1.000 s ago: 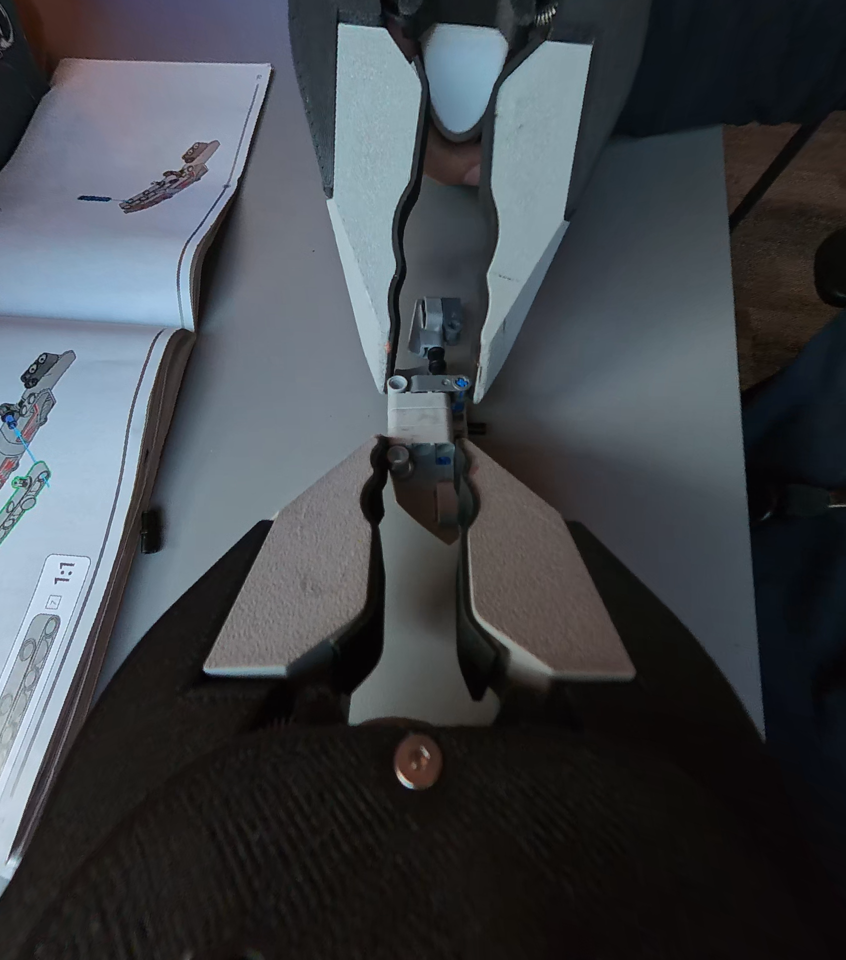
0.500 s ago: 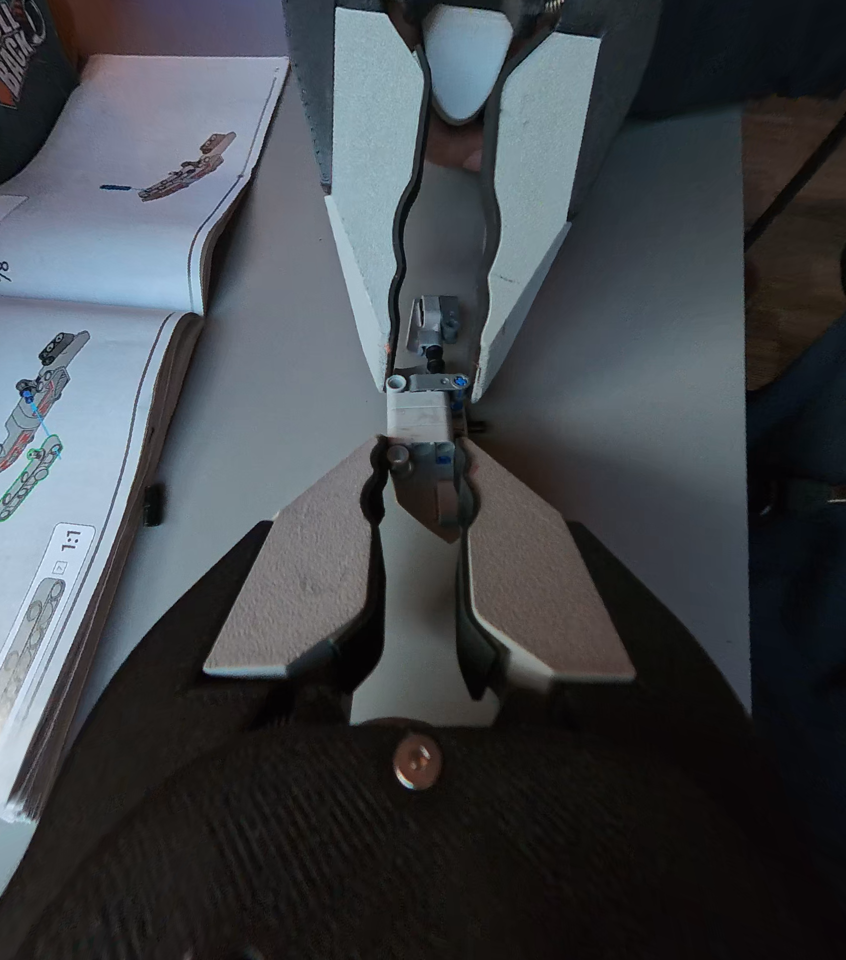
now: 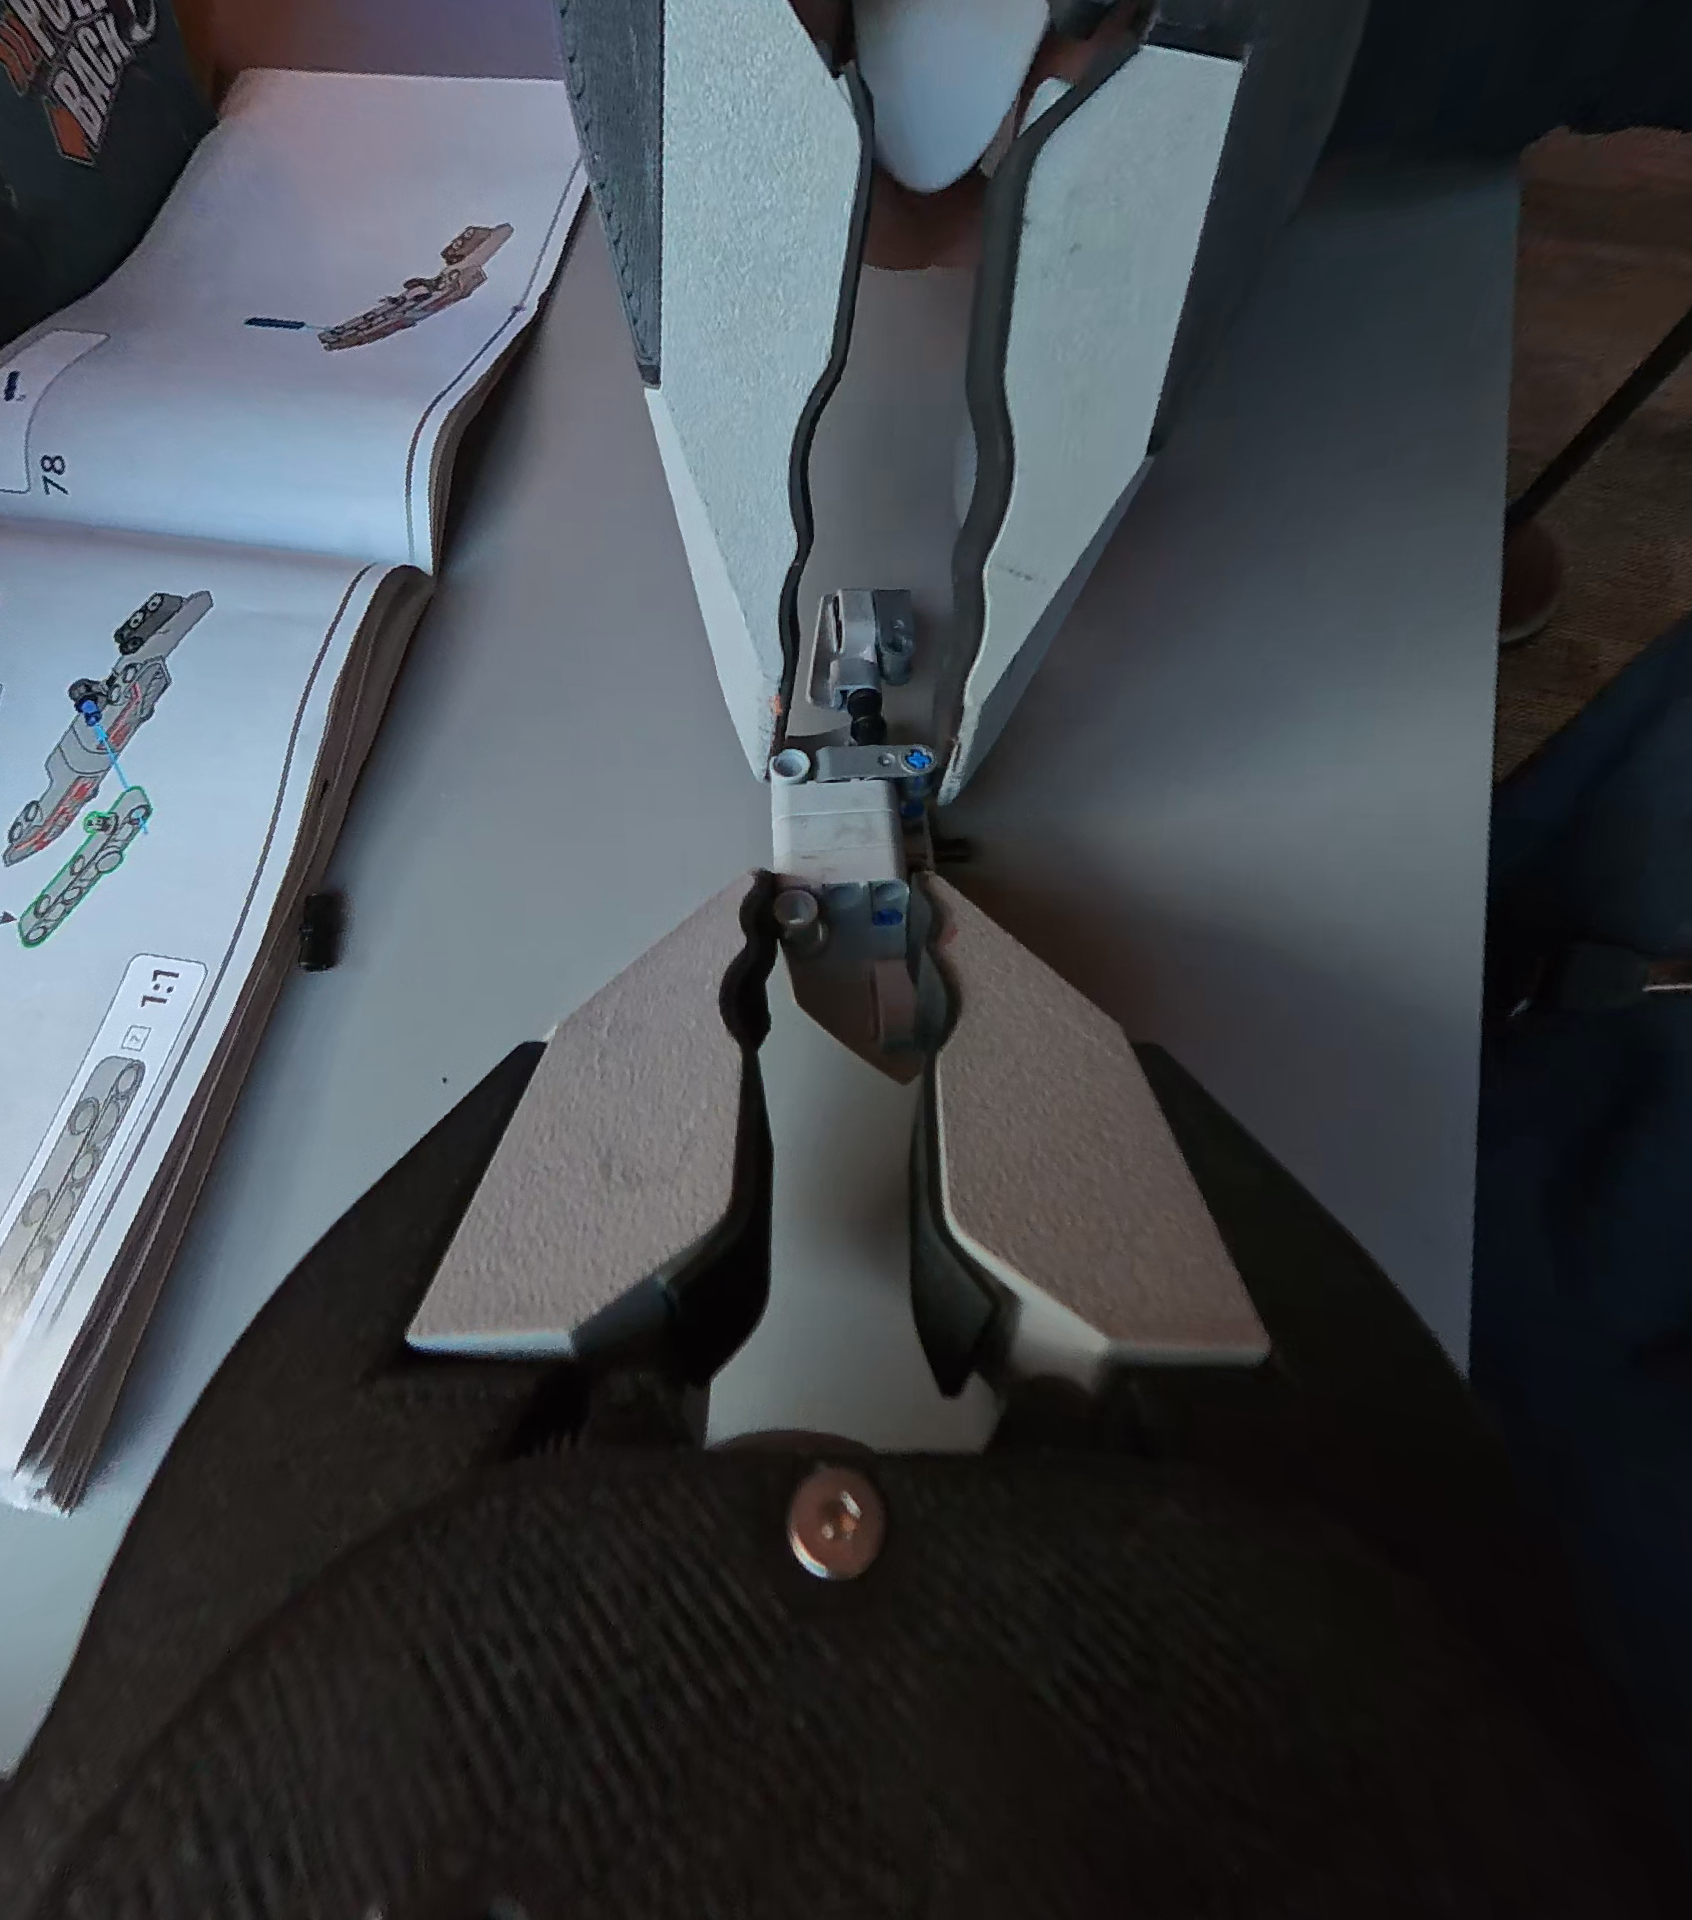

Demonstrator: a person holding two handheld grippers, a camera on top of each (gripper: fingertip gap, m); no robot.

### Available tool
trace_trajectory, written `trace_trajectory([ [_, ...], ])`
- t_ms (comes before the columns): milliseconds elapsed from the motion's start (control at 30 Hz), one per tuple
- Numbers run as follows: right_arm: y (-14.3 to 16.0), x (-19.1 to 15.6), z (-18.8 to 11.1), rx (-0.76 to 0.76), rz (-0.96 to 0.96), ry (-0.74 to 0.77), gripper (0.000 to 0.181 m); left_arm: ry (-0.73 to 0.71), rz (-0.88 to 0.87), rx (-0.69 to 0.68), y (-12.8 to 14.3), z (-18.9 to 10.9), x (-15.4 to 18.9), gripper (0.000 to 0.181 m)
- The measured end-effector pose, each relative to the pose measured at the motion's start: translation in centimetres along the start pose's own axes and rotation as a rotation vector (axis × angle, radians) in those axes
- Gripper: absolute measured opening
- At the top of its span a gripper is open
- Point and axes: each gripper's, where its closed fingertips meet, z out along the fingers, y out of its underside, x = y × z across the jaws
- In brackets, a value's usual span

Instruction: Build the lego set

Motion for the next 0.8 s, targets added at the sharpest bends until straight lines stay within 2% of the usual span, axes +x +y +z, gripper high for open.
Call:
trace_trajectory([
  [33,-0.01,0.01,0.01,-0.01,-0.007,-0.004,0.027,-0.005,-0.001,0.0,0.02,-0.03,0.0,0.022],
  [800,-0.41,0.11,0.6,-0.098,-0.16,-0.062,0.027,-0.183,-0.054,-0.014,0.44,-0.61,0.09,0.022],
])
